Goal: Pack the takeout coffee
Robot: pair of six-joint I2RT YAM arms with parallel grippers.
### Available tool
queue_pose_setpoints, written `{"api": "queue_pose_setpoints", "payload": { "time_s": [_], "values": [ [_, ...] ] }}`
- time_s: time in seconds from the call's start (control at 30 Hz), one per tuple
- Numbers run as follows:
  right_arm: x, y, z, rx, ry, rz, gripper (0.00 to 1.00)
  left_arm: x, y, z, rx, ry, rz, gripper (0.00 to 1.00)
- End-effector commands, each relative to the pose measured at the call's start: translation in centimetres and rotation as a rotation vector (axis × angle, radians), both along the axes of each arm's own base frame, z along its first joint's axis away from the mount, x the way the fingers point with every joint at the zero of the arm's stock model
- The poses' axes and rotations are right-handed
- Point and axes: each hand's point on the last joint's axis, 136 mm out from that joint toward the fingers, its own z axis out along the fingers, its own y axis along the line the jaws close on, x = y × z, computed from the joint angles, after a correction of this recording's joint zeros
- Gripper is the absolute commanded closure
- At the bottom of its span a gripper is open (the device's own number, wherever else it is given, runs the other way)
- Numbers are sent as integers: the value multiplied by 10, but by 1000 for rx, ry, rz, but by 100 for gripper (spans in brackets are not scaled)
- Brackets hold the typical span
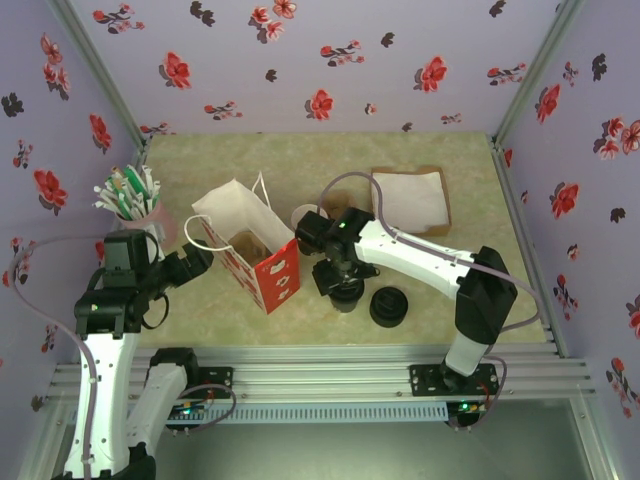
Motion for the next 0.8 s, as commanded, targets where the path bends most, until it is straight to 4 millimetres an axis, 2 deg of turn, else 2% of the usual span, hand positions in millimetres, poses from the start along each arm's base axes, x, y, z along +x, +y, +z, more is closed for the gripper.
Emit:
{"api": "queue_pose_setpoints", "payload": {
  "time_s": [0.0,0.4,0.77],
  "values": [
    [-4,-7,7,0,-16,-18,18,-1,3,0,19,-9,1,1],
    [-4,-12,16,14,-43,-27,16,-1,3,0,19,-10,2,1],
    [-4,-11,7,-1,-32,-16,17,-2,3,0,18,-13,1,1]
  ]
}}
